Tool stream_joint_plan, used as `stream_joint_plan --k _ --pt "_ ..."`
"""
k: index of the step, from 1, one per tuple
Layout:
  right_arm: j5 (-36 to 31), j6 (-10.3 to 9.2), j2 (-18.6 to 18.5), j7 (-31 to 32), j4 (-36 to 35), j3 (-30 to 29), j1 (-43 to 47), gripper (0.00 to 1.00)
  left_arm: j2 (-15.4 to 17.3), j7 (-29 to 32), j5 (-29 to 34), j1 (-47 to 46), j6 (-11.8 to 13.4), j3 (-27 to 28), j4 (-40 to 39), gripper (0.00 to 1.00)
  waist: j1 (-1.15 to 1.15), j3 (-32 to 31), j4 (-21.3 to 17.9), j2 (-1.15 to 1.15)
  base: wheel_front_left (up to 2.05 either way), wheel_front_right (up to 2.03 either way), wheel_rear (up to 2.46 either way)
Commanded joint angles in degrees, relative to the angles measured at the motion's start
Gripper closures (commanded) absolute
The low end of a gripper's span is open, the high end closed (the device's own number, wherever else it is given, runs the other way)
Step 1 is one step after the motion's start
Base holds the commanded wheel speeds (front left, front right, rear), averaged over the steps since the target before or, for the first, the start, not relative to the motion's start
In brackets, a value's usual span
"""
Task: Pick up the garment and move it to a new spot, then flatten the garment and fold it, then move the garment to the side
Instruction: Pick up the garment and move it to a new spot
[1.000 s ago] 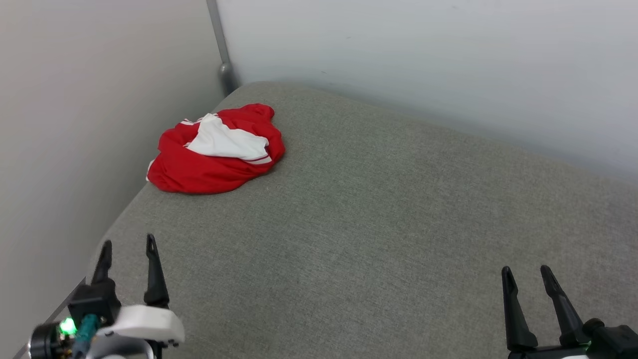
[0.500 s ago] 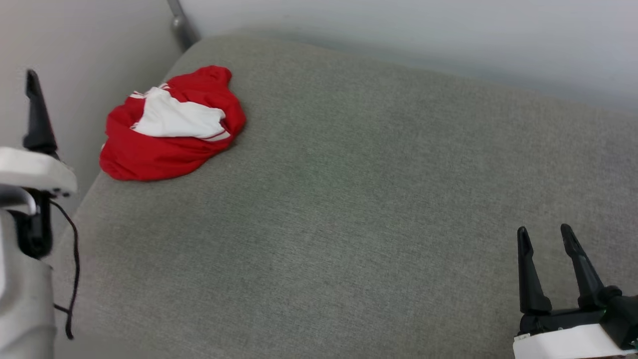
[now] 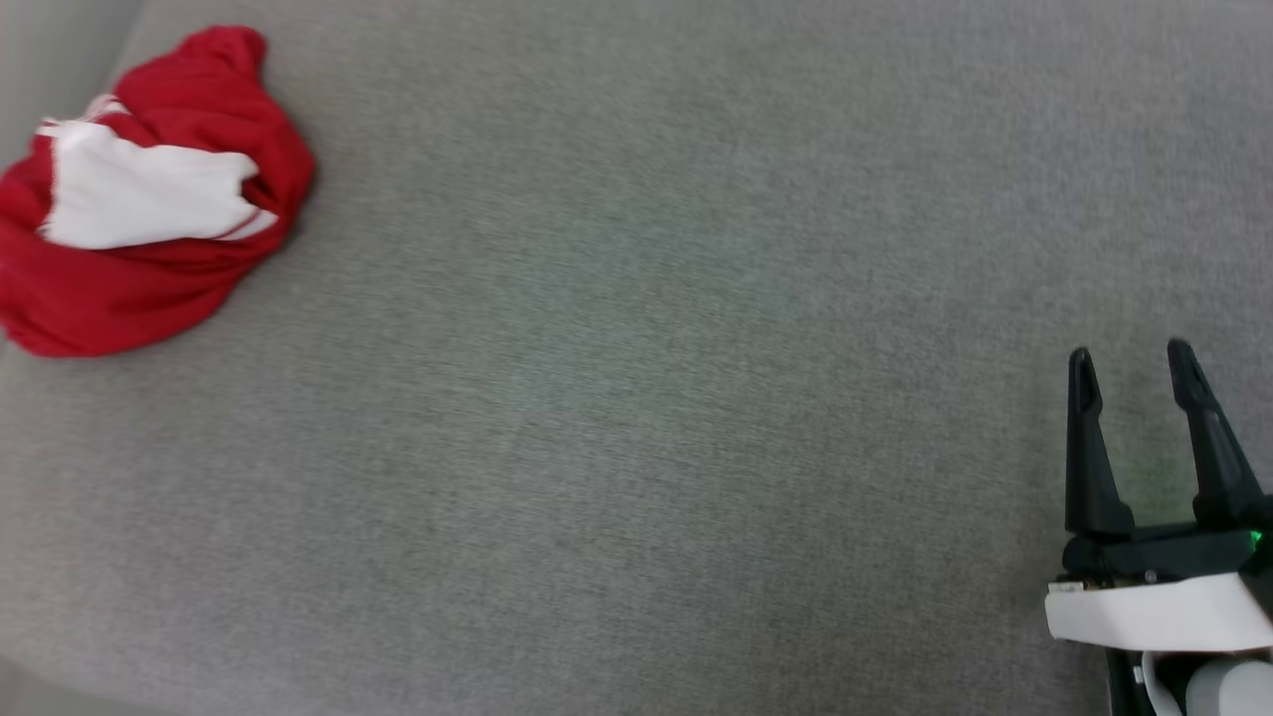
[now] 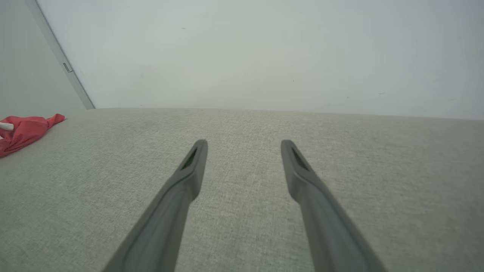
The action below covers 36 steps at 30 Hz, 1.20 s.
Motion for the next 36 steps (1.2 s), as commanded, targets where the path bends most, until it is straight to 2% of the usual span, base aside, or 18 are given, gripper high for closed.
stream_joint_plan --k 1,6,11,16,23,24,25,26,36 --pt "-0.4 -0.02 0.1 -0.1 -0.8 0.2 -1.7 0.00 1.9 5.4 -3.6 -1.1 0.0 -2.5 0.2 0.00 -0.01 3.9 -2.9 0.00 0.00 0.00 0.00" --pt "-0.2 -0.02 0.1 -0.1 -2.3 0.5 -4.0 0.00 7.8 19.6 -12.5 -1.4 0.0 -9.6 -0.1 0.00 -0.01 7.6 -5.5 0.00 0.00 0.00 0.00" --pt "-0.1 -0.02 0.1 -0.1 -3.6 0.7 -5.4 0.00 12.5 29.1 -18.3 0.2 0.0 -12.2 1.2 0.00 -0.01 10.5 -8.3 0.00 0.00 0.00 0.00" --pt "-0.1 -0.02 0.1 -0.1 -4.7 0.5 -6.0 0.00 13.0 32.3 -20.6 1.8 0.0 -13.3 3.3 0.00 -0.01 12.3 -9.9 0.00 0.00 0.00 0.00" --pt "-0.5 -0.02 0.1 -0.1 -5.0 0.4 -5.5 0.00 9.4 32.1 -21.6 3.2 0.0 -15.7 6.0 0.00 -0.01 12.8 -10.3 0.00 0.00 0.00 0.00" --pt "-0.5 -0.02 0.1 -0.1 -5.0 0.3 -5.4 0.00 9.2 32.1 -21.6 3.3 0.0 -16.0 6.1 0.12 -0.01 12.7 -10.3 0.00 0.00 0.00 0.00" --pt "-0.6 -0.02 0.1 -0.1 -4.9 0.2 -5.4 0.00 9.1 32.0 -21.6 3.3 0.0 -16.3 6.2 0.84 -0.01 12.6 -10.2 0.00 0.00 0.00 0.00" --pt "-0.6 -0.02 0.1 -0.1 -4.8 0.2 -5.4 0.00 9.0 32.0 -21.9 3.4 0.0 -16.6 6.1 1.00 -0.01 12.5 -10.1 0.00 0.00 0.00 0.00" --pt "0.4 -0.02 0.1 -0.1 -3.1 0.9 -4.5 0.00 12.7 26.8 -23.4 0.9 0.0 -15.8 4.2 1.00 -0.01 7.9 -9.5 0.00 0.00 0.00 0.00"
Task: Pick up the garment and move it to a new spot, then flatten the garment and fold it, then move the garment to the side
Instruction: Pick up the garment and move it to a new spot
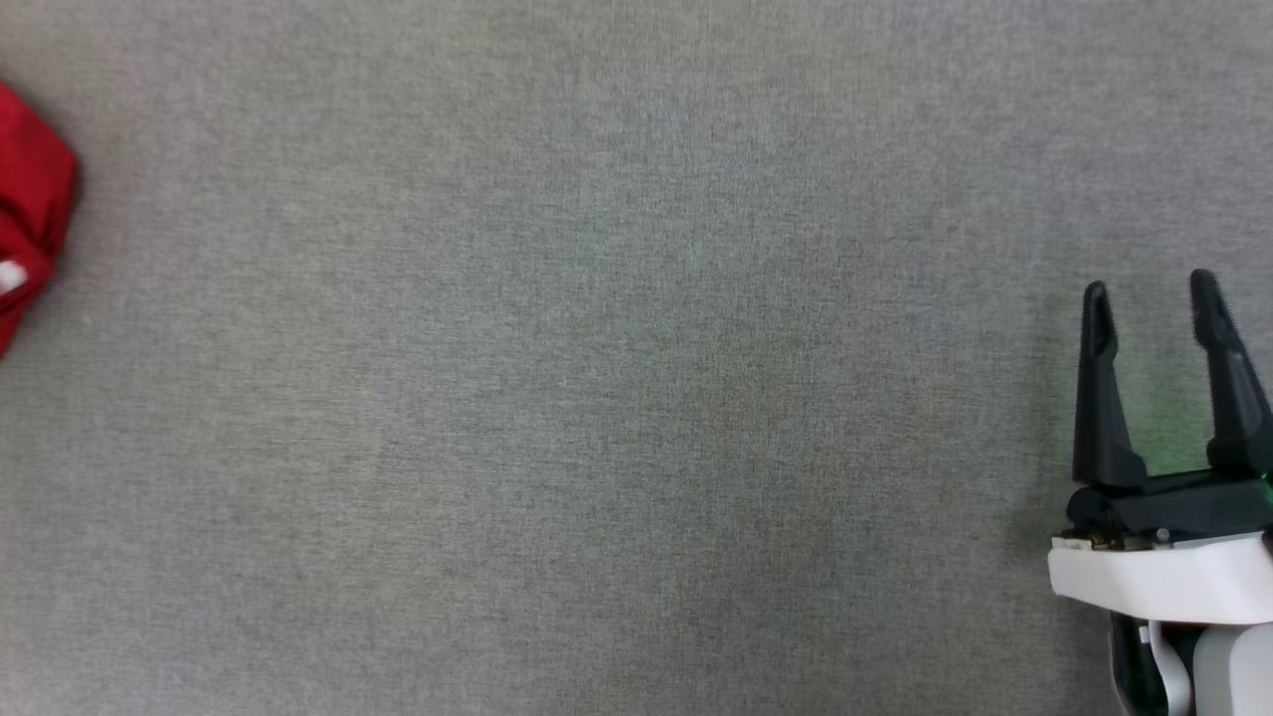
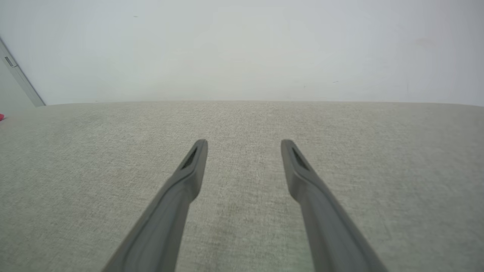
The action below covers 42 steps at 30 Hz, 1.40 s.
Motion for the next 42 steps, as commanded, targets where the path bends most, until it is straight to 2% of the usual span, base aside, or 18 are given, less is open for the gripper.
stream_joint_plan --k 1,7,8,11,16,21,24,34,39,42 --pt "0.5 -0.02 0.1 -0.1 0.6 0.4 0.5 0.00 1.2 -1.3 0.5 -1.2 0.0 -0.9 -2.1 1.00 -0.01 -2.5 0.1 0.00 0.00 0.00 0.00" --pt "1.9 -0.02 0.1 -0.1 2.1 0.8 1.8 0.00 3.4 -2.1 1.5 -3.3 0.0 -3.8 -8.3 1.00 -0.01 -7.0 0.1 0.00 0.00 0.00 0.00" --pt "2.4 -0.02 0.1 -0.1 2.8 1.0 2.4 0.00 3.6 -1.7 2.0 -4.7 0.0 -5.8 -11.9 1.00 -0.01 -8.9 0.0 0.00 0.00 0.00 0.00" --pt "2.8 -0.02 0.1 -0.1 3.3 1.2 2.9 0.00 4.1 -1.3 2.6 -6.3 0.0 -7.9 -15.5 1.00 -0.01 -10.7 -0.1 0.00 0.00 0.00 0.00" --pt "4.0 -0.02 0.1 -0.1 4.7 1.6 4.6 0.00 3.0 0.9 3.6 -11.4 0.0 -14.0 -24.1 1.00 -0.01 -15.2 -0.8 0.00 0.00 0.00 0.00" --pt "4.9 -0.02 0.1 -0.1 5.6 2.1 5.7 0.00 -0.9 2.7 4.0 -17.7 0.0 -20.4 -30.1 1.00 -0.01 -18.5 -2.5 0.00 0.00 0.00 0.00" --pt "5.6 -0.02 0.1 -0.1 6.2 2.1 6.6 0.00 -4.5 3.3 4.0 -21.1 0.0 -24.4 -32.6 1.00 -0.01 -20.0 -4.3 0.00 0.00 0.00 0.00" --pt "6.6 -0.02 0.1 -0.1 7.5 2.9 8.5 0.00 -14.4 1.0 0.6 -28.4 0.0 -36.8 -37.1 1.00 -0.01 -22.6 -13.8 0.00 0.00 0.00 0.00" --pt "7.3 -0.02 0.1 -0.1 7.8 3.0 8.3 0.00 -17.7 -1.1 -1.5 -27.9 0.0 -43.1 -36.4 1.00 -0.01 -21.7 -18.4 0.00 0.00 0.00 0.00" --pt "7.9 -0.02 0.1 -0.1 8.0 3.1 7.9 0.00 -18.2 -2.4 -2.5 -25.7 0.0 -47.6 -35.2 1.00 -0.01 -20.5 -20.7 0.00 0.00 0.00 0.00"
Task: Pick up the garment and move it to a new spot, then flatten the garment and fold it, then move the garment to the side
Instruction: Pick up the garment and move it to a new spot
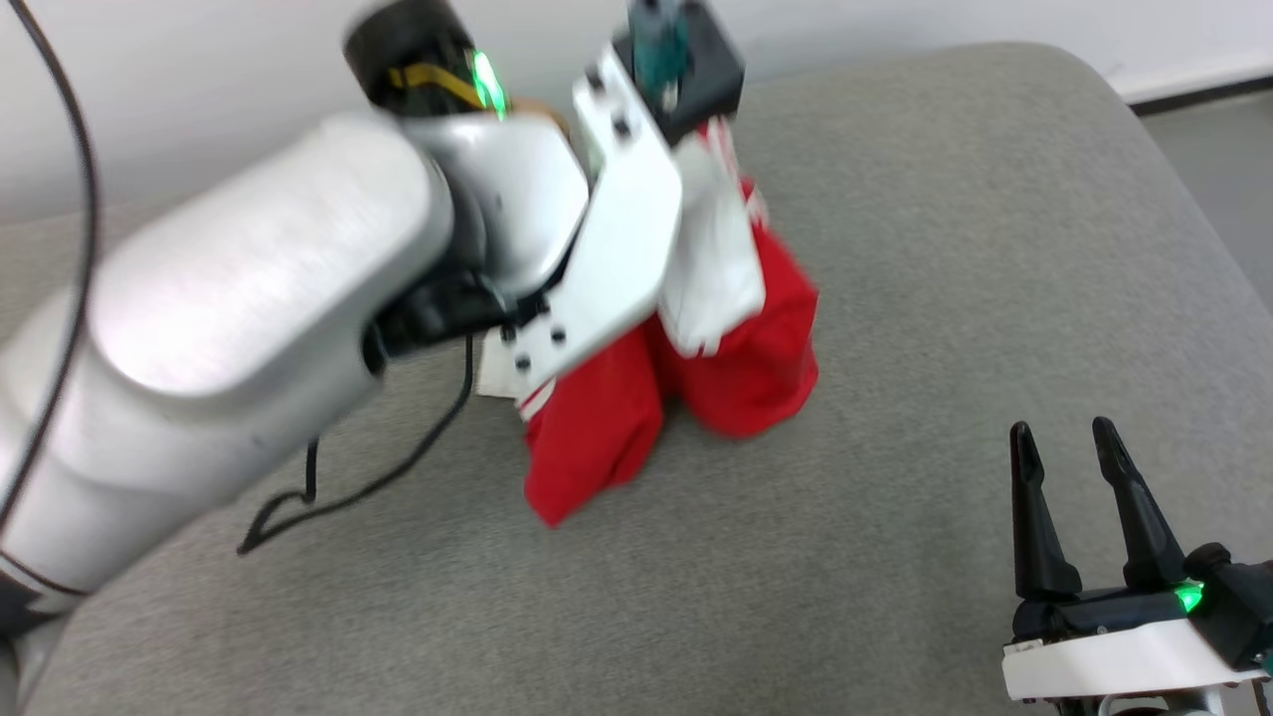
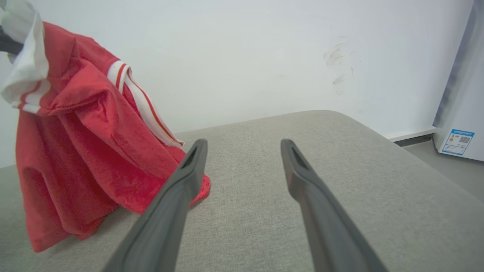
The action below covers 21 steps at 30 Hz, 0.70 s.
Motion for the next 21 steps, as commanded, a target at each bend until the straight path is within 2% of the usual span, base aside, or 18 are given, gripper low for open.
stream_joint_plan --k 1,6,11,17,20,21 --pt "0.5 -0.02 0.1 -0.1 0.2 0.0 -0.5 0.00 0.1 -0.9 -0.4 2.3 0.0 -2.3 0.9 1.00 0.01 1.7 -2.8 0.00 0.00 0.00 0.00" --pt "1.1 -0.02 0.1 -0.1 0.2 0.4 -0.9 0.00 -0.4 -2.4 -1.2 8.1 0.0 -6.5 3.0 1.00 0.01 4.1 -4.5 0.00 0.00 0.00 0.00" --pt "1.5 -0.02 0.1 -0.1 0.0 0.5 -2.2 0.00 -0.9 -3.5 -0.9 14.5 0.0 -7.0 4.7 1.00 0.01 6.5 -4.8 0.00 0.00 0.00 0.00" --pt "1.6 -0.02 0.1 -0.1 0.3 0.7 -3.5 0.00 -0.7 0.0 2.8 23.1 0.0 -7.3 5.1 1.00 0.01 8.5 -4.7 0.00 0.00 0.00 0.00" --pt "1.3 -0.02 0.1 -0.1 0.6 0.7 -3.6 0.00 -0.8 -2.6 3.4 24.6 0.0 -7.5 6.0 1.00 0.01 8.2 -4.2 0.00 0.00 0.00 0.00" --pt "1.2 -0.02 0.1 -0.1 0.8 0.7 -3.4 0.00 -1.0 -4.0 4.2 24.2 0.0 -7.5 6.0 0.64 0.01 7.8 -4.0 0.00 0.00 0.00 0.00"
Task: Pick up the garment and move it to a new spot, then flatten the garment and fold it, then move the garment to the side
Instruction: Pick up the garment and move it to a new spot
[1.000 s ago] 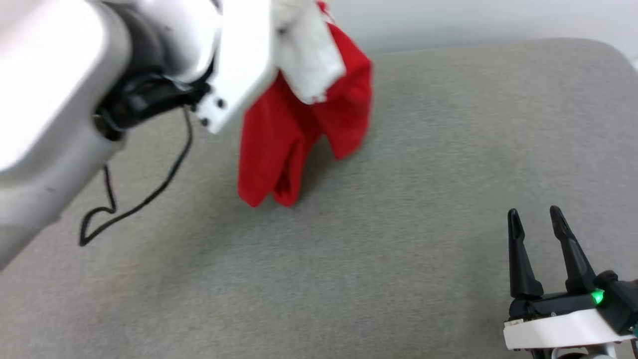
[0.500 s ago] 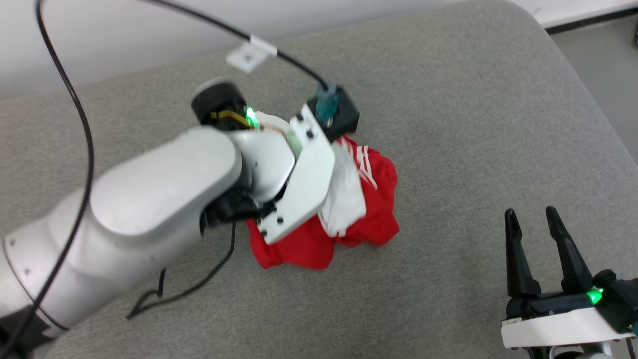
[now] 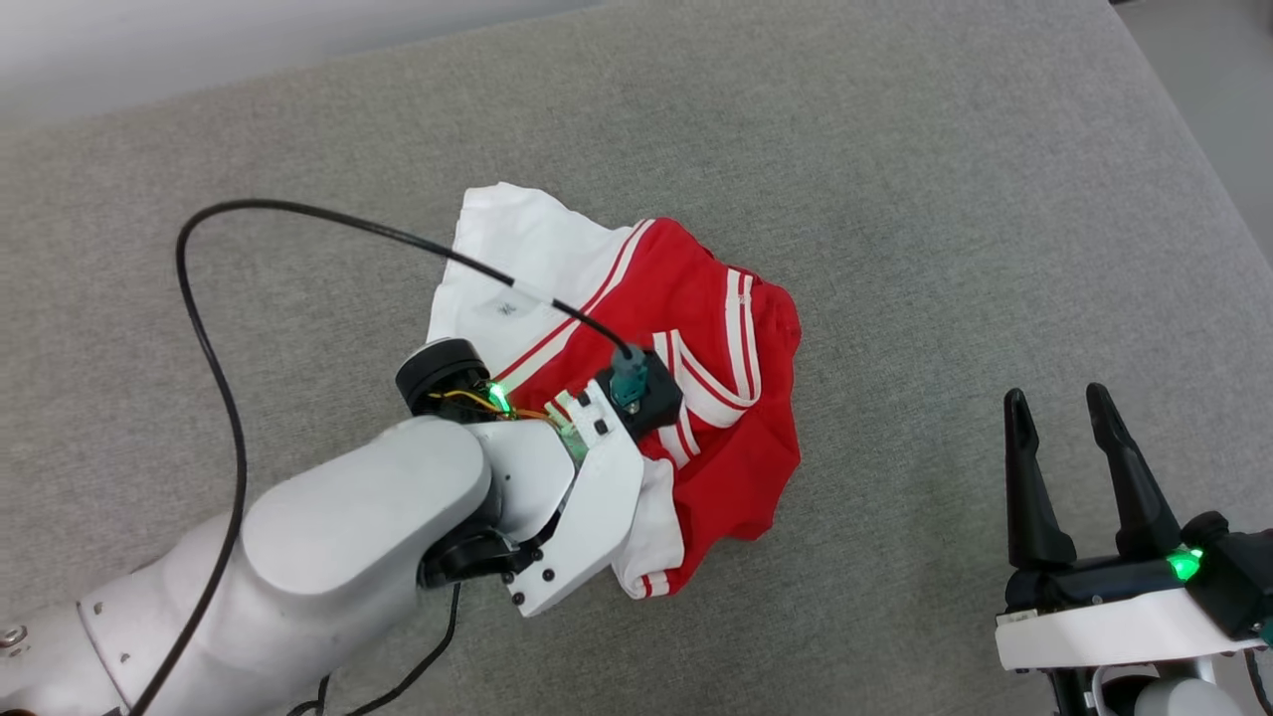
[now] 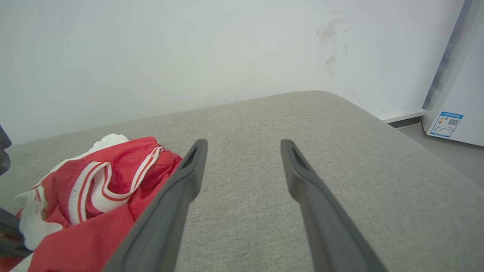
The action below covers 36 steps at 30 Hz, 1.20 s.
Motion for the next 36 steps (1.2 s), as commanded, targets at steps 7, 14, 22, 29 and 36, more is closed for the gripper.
stream_joint_plan --k 7,14,22,29,36 --pt "-1.8 -0.02 0.1 -0.1 1.0 -0.3 2.0 0.00 -1.0 -17.2 5.4 -2.5 0.0 -0.3 -0.7 0.00 0.00 -5.3 2.9 0.00 0.00 0.00 0.00" --pt "-3.6 -0.02 0.1 -0.1 0.7 -1.0 4.7 0.00 -1.0 -37.3 11.4 -1.1 5.2 5.5 -0.4 0.00 0.00 -10.3 7.0 0.00 0.00 0.00 0.00" --pt "-4.2 -0.02 0.1 -0.1 0.3 -1.8 6.8 0.00 3.0 -54.6 14.9 8.8 21.2 12.7 -2.3 0.00 0.00 -13.1 11.9 0.00 0.00 0.00 0.00" --pt "-4.7 -0.02 0.1 -0.1 0.1 -2.2 7.4 0.00 3.6 -59.4 14.5 18.7 32.5 19.2 -3.9 0.00 0.00 -13.9 15.1 0.00 0.00 0.00 0.00" --pt "-4.8 -0.02 0.1 -0.1 0.4 -2.5 8.2 0.00 1.5 -59.7 18.6 33.2 39.3 31.5 -8.4 0.00 0.00 -15.3 16.8 0.00 0.00 0.00 0.00"
